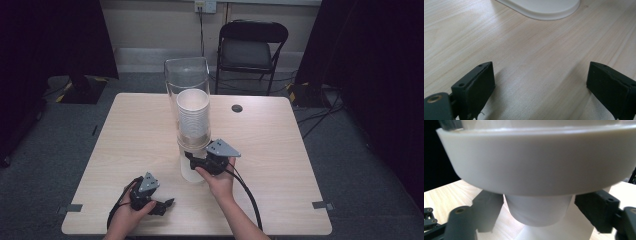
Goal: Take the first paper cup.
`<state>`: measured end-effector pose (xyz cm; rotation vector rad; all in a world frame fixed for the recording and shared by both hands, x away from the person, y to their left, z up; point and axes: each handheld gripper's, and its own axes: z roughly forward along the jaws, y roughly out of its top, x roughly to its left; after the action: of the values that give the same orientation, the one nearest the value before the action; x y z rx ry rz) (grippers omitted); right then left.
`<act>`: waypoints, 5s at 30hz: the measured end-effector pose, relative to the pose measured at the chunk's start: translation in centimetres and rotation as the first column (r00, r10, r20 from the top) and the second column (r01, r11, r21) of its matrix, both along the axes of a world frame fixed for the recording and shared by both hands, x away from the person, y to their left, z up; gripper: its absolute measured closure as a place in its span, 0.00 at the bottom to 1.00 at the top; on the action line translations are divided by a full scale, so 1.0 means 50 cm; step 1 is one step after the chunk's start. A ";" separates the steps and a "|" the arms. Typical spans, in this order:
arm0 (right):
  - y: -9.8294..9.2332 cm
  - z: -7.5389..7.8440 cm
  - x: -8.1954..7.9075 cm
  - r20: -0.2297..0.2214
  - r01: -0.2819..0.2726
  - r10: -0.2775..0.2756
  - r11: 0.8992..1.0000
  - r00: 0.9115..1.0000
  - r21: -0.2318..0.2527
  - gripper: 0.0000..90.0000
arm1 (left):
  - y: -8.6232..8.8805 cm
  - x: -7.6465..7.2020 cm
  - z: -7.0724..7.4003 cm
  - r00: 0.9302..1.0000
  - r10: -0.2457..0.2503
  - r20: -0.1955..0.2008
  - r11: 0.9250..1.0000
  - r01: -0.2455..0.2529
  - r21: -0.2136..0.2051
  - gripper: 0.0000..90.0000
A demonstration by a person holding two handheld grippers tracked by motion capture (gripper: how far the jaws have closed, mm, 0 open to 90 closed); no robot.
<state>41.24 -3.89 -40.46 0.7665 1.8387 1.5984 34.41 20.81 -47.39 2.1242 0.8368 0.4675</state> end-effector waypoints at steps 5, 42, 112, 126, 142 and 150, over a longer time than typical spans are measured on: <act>0.002 -0.003 -0.002 0.031 -0.007 0.008 0.999 1.000 -0.034 0.38 | 0.000 0.000 0.000 1.000 0.000 0.000 1.000 0.000 0.000 0.09; -0.021 -0.103 0.010 -0.068 -0.018 0.009 0.991 0.998 -0.133 0.41 | 0.000 0.001 0.000 1.000 -0.004 -0.001 1.000 0.004 0.006 0.08; -0.217 -0.107 0.014 -0.327 -0.032 -0.101 0.926 0.940 -0.377 0.39 | 0.000 0.001 0.000 1.000 -0.006 0.002 1.000 0.006 0.011 0.07; -0.241 -0.106 0.015 -0.350 0.010 -0.147 0.932 0.925 -0.363 0.38 | 0.000 0.001 0.000 1.000 -0.005 0.003 1.000 0.005 0.011 0.07; -0.263 -0.107 -0.008 -0.333 0.053 -0.182 0.931 0.925 -0.361 0.27 | 0.000 0.001 0.000 1.000 -0.005 0.003 1.000 0.005 0.011 0.07; -0.283 -0.093 -0.030 -0.301 0.076 -0.183 0.939 0.936 -0.336 0.37 | 0.000 0.001 0.000 1.000 -0.005 0.003 1.000 0.005 0.011 0.07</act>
<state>39.73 -18.03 -45.11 1.0262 2.1599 1.0957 34.48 20.80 -47.39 2.1346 0.8286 0.4737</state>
